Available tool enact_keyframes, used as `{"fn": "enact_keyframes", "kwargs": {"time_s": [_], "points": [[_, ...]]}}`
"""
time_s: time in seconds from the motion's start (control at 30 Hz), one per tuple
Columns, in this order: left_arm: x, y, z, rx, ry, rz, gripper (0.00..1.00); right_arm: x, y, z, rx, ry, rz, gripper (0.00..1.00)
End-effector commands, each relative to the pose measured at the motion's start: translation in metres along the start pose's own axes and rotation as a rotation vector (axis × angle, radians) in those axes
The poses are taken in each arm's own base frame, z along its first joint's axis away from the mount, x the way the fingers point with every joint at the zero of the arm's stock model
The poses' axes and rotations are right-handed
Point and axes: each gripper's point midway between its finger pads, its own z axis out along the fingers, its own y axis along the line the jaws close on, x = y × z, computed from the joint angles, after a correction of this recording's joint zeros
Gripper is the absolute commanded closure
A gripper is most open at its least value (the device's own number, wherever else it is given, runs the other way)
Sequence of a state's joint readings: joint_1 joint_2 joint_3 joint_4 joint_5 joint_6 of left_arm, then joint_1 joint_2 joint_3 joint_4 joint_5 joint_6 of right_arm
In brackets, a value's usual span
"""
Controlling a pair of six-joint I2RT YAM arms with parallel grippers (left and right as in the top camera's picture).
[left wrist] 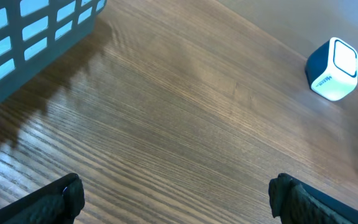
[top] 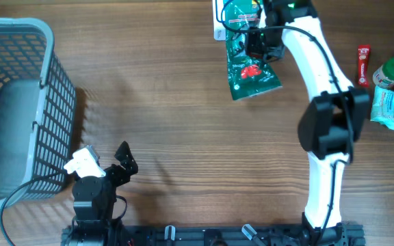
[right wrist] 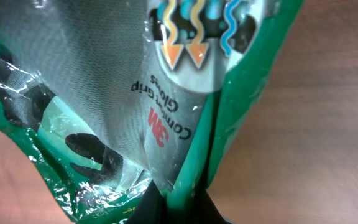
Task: Scan the item barcode
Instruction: 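Carry the glove pack to the far right and drop it by the items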
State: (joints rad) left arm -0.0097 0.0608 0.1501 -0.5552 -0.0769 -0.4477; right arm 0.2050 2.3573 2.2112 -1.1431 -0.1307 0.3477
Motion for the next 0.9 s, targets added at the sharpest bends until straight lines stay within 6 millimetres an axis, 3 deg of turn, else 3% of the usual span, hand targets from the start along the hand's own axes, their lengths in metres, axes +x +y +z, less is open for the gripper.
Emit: {"fn": "enact_keyframes", "kwargs": {"time_s": [0.0, 0.17, 0.3, 0.37, 0.5, 0.53, 0.63, 0.67, 0.7, 0.77, 0.87], "points": [[0.000, 0.000, 0.000, 0.004, -0.001, -0.008, 0.00, -0.022, 0.007, 0.023, -0.066, -0.022, 0.056, 0.95], [0.000, 0.000, 0.000, 0.004, -0.001, -0.008, 0.00, -0.039, 0.034, 0.021, -0.142, -0.098, 0.053, 0.96], [0.000, 0.000, 0.000, 0.004, -0.001, -0.008, 0.00, -0.042, 0.025, 0.017, -0.114, -0.107, 0.106, 0.96], [0.000, 0.000, 0.000, 0.004, -0.001, -0.008, 0.00, -0.043, 0.004, 0.002, -0.084, -0.092, 0.143, 0.95], [0.000, 0.000, 0.000, 0.004, -0.001, -0.008, 0.00, -0.039, -0.062, -0.034, 0.011, -0.064, 0.227, 0.96], [0.000, 0.000, 0.000, 0.004, -0.001, -0.008, 0.00, -0.042, -0.090, -0.040, 0.035, -0.066, 0.202, 0.96], [0.000, 0.000, 0.000, 0.004, -0.001, -0.008, 0.00, -0.042, -0.168, -0.029, 0.165, -0.049, 0.253, 0.95], [0.000, 0.000, 0.000, 0.004, -0.001, -0.008, 0.00, -0.038, -0.191, -0.024, 0.202, -0.034, 0.287, 0.96], [0.000, 0.000, 0.000, 0.004, -0.001, -0.008, 0.00, -0.029, -0.234, -0.013, 0.261, -0.007, 0.353, 0.96], [0.000, 0.000, 0.000, 0.004, -0.001, -0.008, 0.00, -0.017, -0.282, -0.006, 0.312, 0.016, 0.436, 0.95], [0.000, 0.000, 0.000, 0.004, -0.001, -0.008, 0.00, -0.010, -0.320, -0.017, 0.331, 0.013, 0.499, 0.96]]}}
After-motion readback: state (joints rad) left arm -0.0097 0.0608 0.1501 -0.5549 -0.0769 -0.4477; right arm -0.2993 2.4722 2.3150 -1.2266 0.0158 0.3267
